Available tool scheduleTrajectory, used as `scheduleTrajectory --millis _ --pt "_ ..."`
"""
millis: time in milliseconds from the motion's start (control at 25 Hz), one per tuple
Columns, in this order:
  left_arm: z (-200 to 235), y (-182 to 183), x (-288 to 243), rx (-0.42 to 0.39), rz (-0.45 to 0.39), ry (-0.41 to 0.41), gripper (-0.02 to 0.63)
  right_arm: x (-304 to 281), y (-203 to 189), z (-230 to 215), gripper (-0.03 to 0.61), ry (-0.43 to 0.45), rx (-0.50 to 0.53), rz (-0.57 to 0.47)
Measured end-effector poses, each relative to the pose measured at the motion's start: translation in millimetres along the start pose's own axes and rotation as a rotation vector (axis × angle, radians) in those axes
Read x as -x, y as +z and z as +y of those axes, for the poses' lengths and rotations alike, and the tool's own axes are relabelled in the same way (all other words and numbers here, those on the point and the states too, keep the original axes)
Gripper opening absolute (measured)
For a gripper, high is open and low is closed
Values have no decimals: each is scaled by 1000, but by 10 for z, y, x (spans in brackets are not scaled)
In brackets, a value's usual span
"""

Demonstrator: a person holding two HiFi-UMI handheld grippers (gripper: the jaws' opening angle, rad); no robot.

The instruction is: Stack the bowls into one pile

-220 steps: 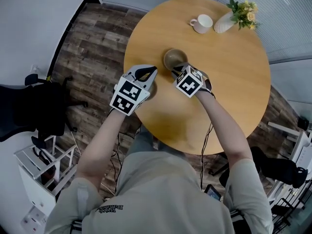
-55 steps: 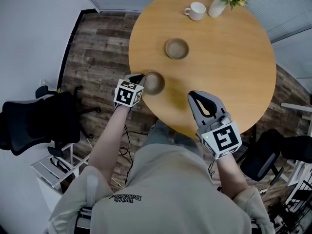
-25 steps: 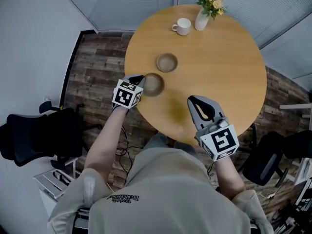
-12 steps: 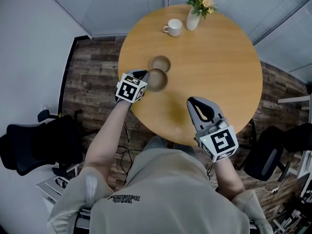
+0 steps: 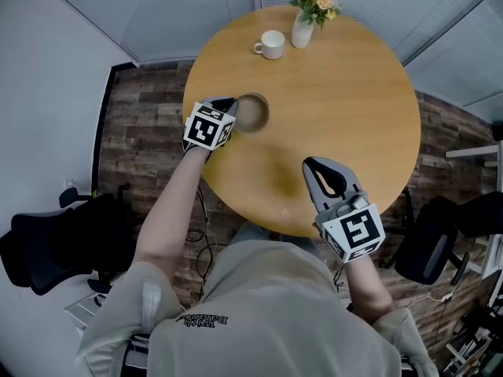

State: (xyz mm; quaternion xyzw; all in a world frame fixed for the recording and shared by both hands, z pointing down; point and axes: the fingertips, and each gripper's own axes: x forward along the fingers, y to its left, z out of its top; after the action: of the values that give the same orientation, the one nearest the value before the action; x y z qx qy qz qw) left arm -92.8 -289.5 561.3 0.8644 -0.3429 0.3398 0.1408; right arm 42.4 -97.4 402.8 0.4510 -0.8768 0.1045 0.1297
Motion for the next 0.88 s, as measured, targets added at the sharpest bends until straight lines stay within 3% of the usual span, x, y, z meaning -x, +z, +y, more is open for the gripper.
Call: scheduleTrajectory --millis 360,880 --pt "183 19 -246 32 14 -15 28 -118 -20 -83 34 -21 -18 20" --pt "257 -268 -657 64 92 -10 28 -227 -75 -276 34 -43 -46 47"
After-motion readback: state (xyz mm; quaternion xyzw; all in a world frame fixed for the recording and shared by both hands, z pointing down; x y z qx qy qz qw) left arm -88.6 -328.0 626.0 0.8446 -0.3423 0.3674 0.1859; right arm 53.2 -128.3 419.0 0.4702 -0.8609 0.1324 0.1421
